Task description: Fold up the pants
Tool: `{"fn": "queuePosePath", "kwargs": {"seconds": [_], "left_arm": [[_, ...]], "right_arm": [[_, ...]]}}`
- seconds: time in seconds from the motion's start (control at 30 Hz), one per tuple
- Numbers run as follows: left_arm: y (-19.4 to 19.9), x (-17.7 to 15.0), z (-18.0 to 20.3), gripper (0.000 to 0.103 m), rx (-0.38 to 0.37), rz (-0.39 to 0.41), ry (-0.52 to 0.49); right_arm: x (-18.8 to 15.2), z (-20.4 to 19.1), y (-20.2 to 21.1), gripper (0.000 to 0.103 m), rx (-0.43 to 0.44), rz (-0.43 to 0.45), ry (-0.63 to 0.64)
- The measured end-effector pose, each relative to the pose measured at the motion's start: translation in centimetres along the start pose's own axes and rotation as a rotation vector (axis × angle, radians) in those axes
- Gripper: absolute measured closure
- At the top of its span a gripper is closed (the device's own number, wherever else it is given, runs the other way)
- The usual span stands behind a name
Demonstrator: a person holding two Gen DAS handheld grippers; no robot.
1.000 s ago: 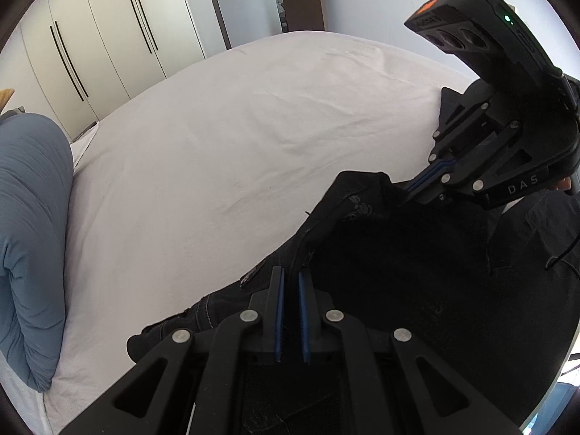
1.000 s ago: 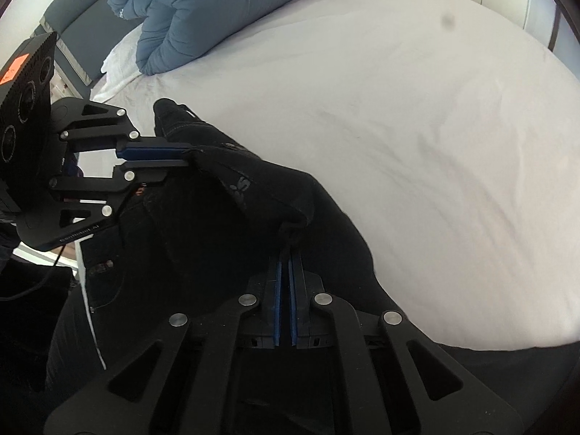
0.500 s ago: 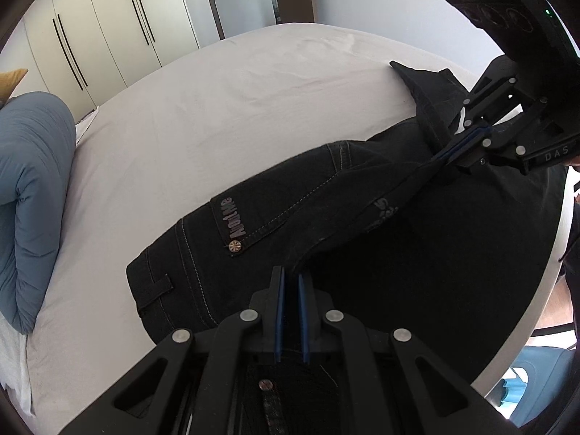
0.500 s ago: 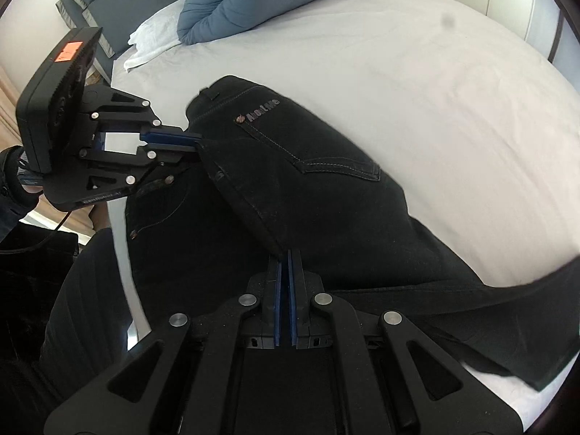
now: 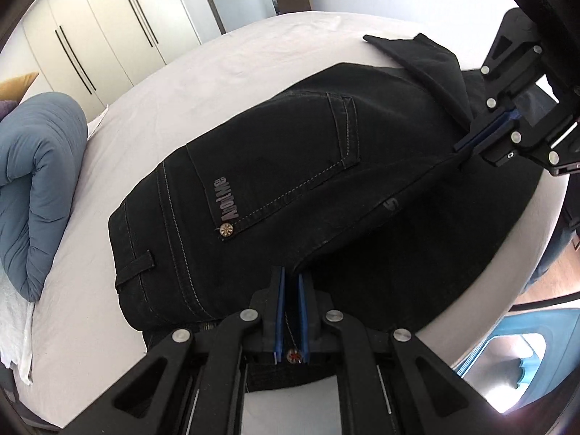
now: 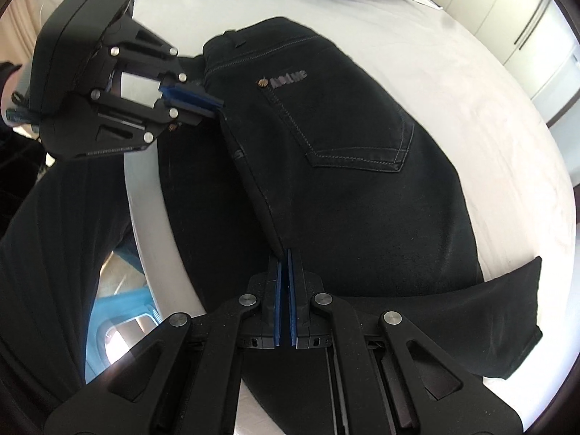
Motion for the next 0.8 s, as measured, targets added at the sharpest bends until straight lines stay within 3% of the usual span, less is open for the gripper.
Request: {"fn": "queuePosePath", "kwargs": {"seconds": [0.27,0.8], "left_arm": [[0.5,-0.5,0.5,0.096,-0.002,0.006,-0.041],[0.4,-1.6,2.5,0.096,-0.030,-0.010,-0.072]], "right_arm": [[-1.0,-2.5,0.7,0.101,-0.018,-0.009,0.039],[-2.8,-1.8,1.4,0.101,-0.014,-0.041,0.039]]}}
Point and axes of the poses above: each gripper's, at about its wrist camera, not at the fingertips, and y roughly against the way its jaws point, z to its right, x to its top, the point moved 7 cm from there along -y, roughly the way its jaws point, and after that the axes turned 8 degrees about z, right-handed, at the moved point
